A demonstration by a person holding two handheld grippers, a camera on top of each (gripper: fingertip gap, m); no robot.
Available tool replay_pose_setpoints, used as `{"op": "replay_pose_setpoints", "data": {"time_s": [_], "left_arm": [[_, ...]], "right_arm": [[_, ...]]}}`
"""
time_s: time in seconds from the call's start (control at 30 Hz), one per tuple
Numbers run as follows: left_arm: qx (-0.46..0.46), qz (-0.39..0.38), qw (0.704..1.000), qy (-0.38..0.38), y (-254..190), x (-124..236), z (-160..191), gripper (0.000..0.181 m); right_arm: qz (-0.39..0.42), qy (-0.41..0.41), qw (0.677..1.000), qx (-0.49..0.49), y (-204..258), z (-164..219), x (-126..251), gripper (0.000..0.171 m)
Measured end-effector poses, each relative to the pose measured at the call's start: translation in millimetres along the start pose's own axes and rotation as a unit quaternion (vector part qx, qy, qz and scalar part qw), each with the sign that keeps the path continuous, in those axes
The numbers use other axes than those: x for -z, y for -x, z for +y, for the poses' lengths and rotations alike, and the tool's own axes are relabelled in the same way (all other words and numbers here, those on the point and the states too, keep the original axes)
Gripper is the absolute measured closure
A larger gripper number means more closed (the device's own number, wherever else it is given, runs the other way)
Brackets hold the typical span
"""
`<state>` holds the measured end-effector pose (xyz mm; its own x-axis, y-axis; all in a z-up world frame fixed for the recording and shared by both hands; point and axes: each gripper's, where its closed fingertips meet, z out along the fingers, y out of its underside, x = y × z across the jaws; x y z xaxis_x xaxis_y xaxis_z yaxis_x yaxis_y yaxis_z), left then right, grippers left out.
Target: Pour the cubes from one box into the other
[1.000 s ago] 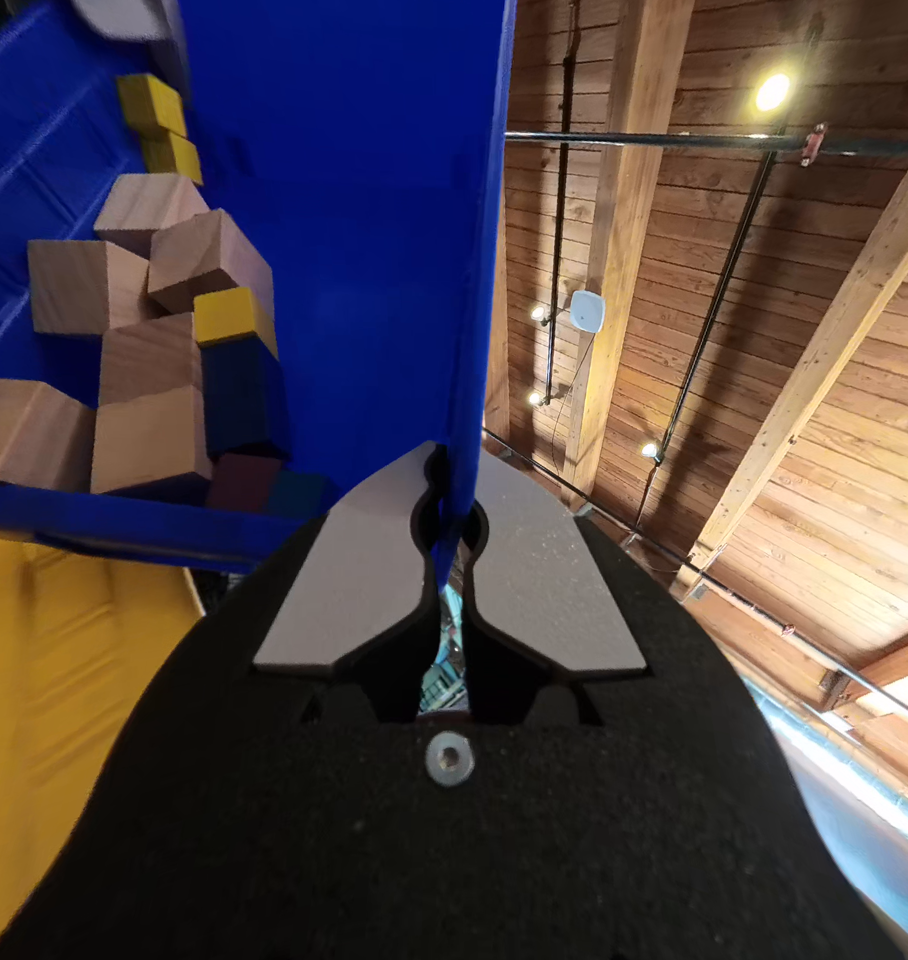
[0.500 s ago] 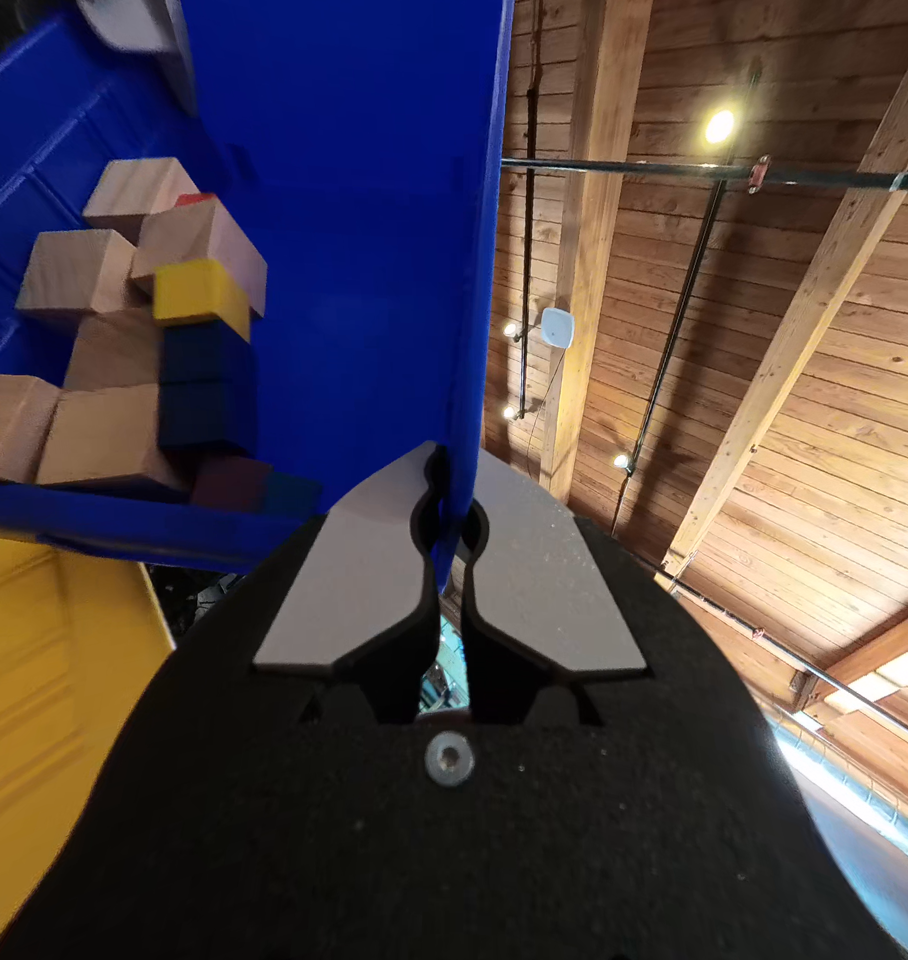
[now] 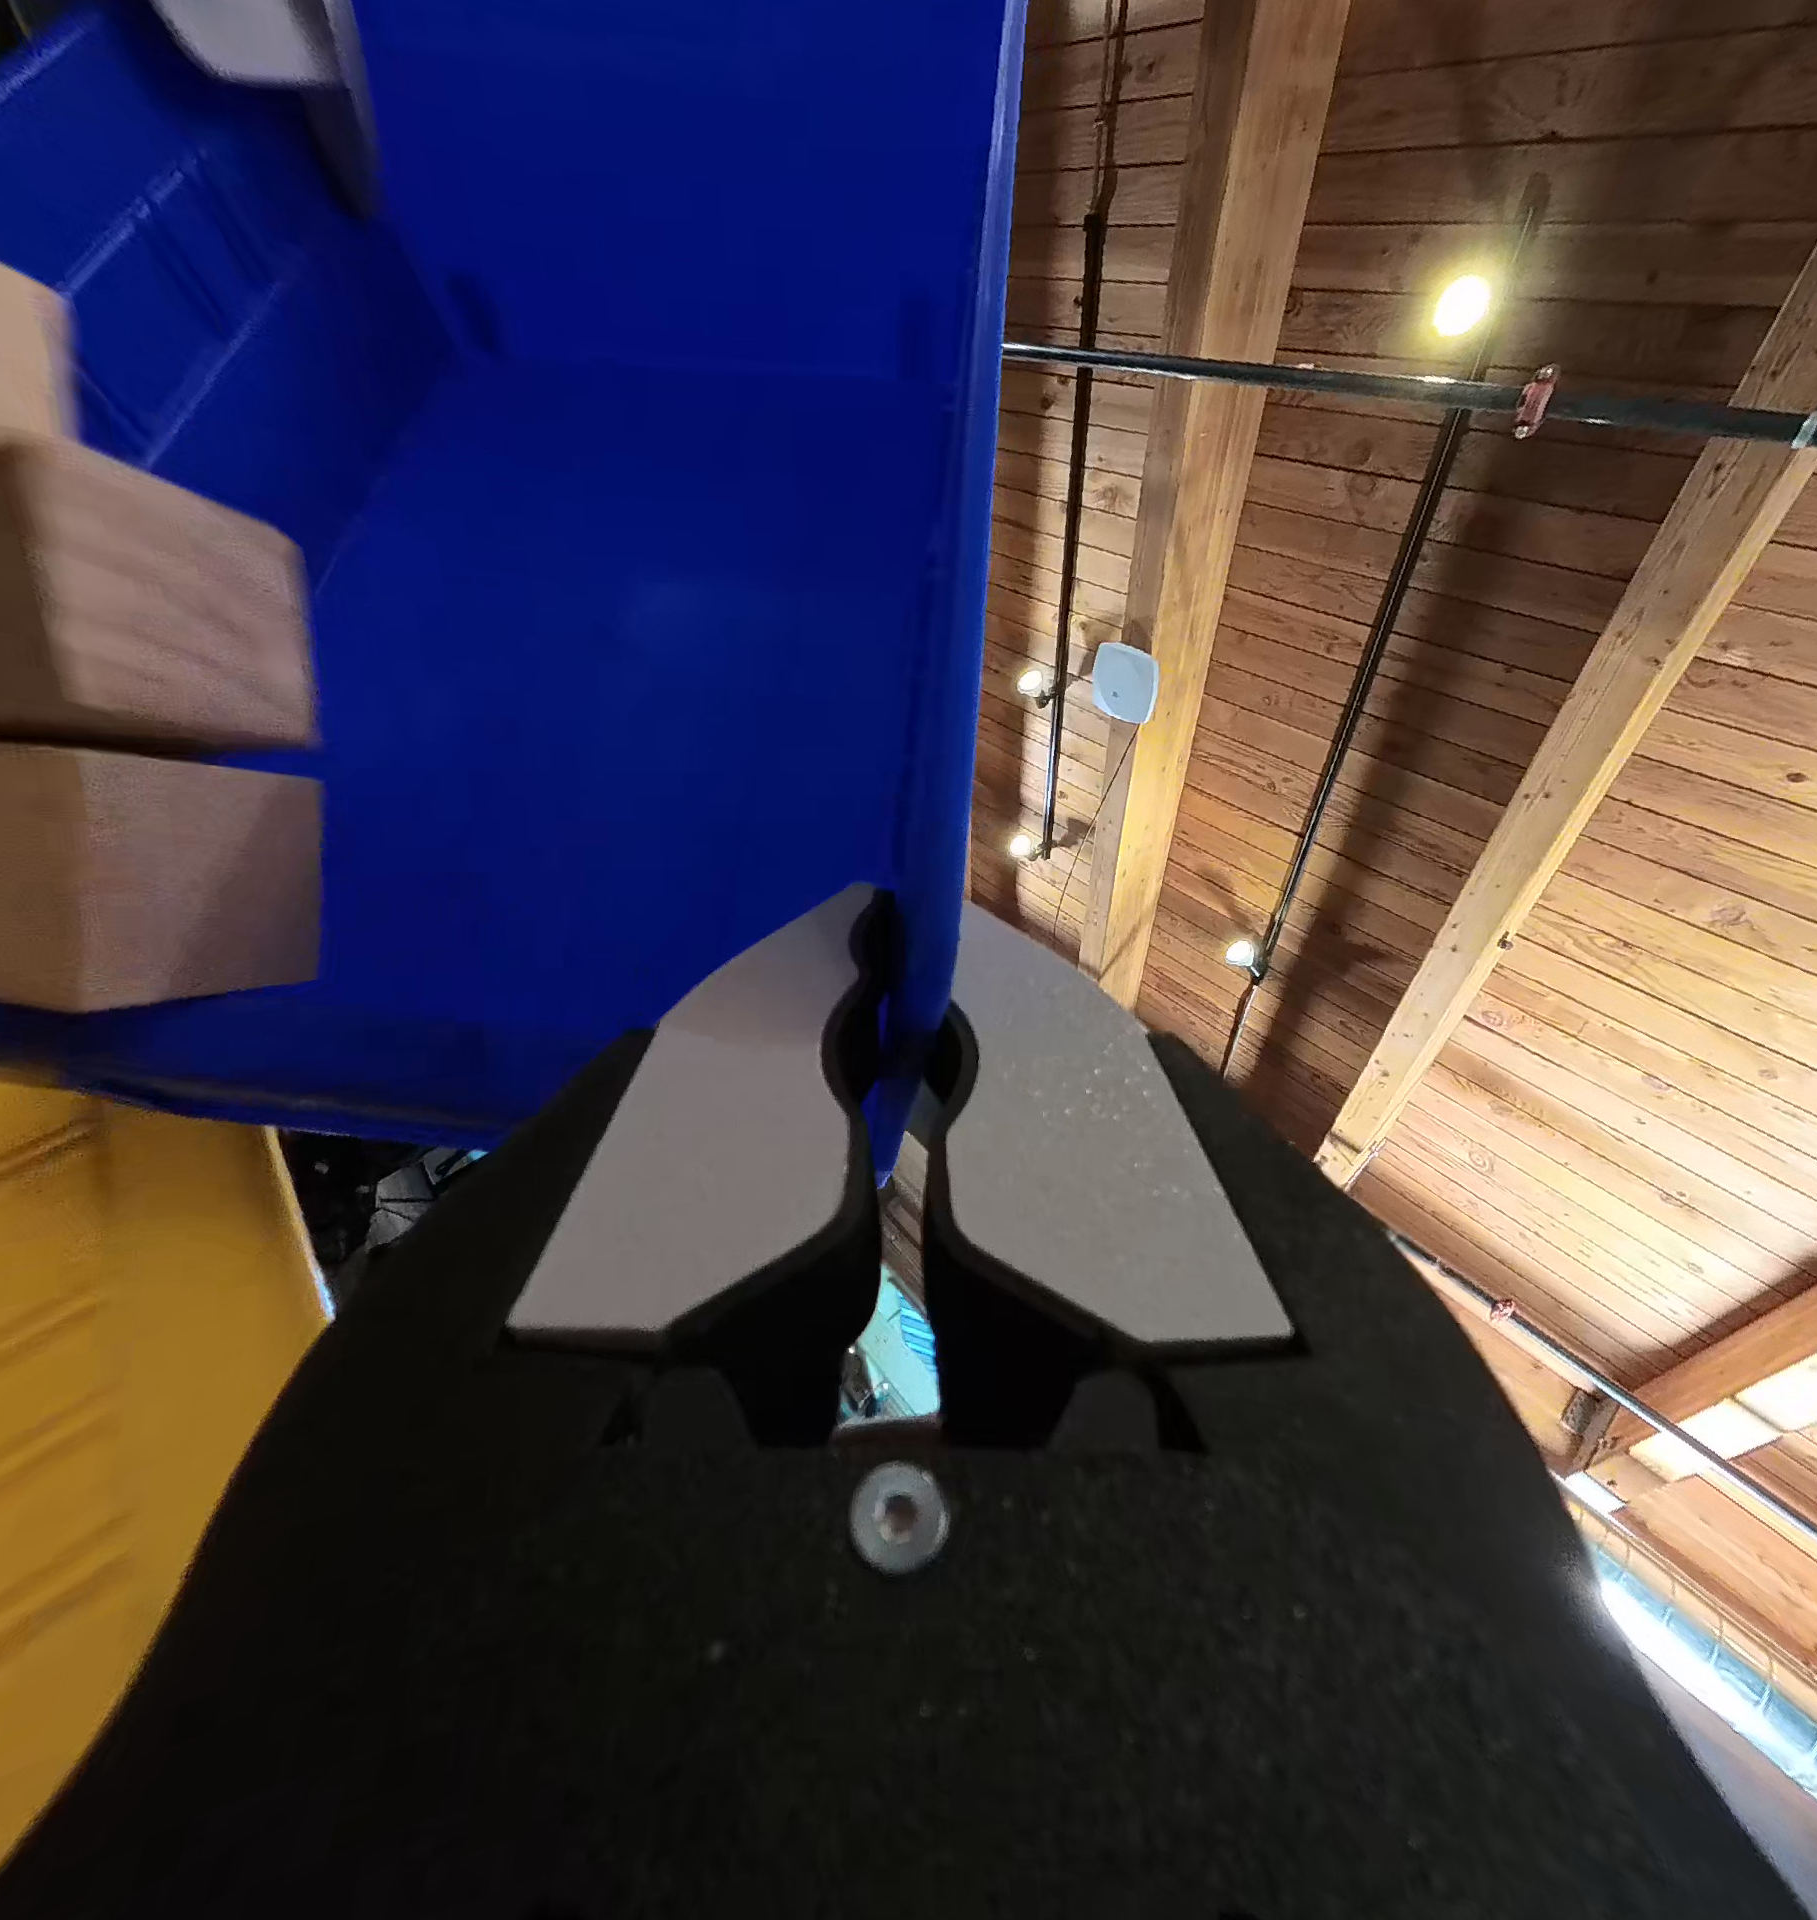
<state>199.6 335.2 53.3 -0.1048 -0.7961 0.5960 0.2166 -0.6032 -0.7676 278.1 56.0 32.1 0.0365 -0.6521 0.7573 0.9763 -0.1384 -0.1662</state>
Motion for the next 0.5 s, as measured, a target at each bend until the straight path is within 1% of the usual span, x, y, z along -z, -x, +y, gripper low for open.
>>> {"op": "replay_pose_setpoints", "data": {"time_s": [0.23,0.3,0.4,0.5], "left_arm": [[0.004,0.015,1.0,-0.024,-8.1,-0.2,-12.1,0.178],[0.006,0.016,0.999,-0.033,-16.4,-3.3,-19.3,0.178],[-0.002,0.013,0.999,-0.044,-45.2,-10.4,-38.6,0.178],[-0.02,-0.021,0.999,-0.044,-80.4,-15.0,-63.3,0.177]], "right_arm": [[0.018,-0.012,1.0,0.006,-9.5,-2.3,-10.3,0.169],[0.026,-0.016,0.999,0.01,-17.0,-2.2,-15.7,0.169],[0.05,-0.014,0.999,-0.001,-39.7,-3.0,-24.3,0.168],[0.064,-0.006,0.998,-0.028,-64.7,-4.6,-34.7,0.17]]}}
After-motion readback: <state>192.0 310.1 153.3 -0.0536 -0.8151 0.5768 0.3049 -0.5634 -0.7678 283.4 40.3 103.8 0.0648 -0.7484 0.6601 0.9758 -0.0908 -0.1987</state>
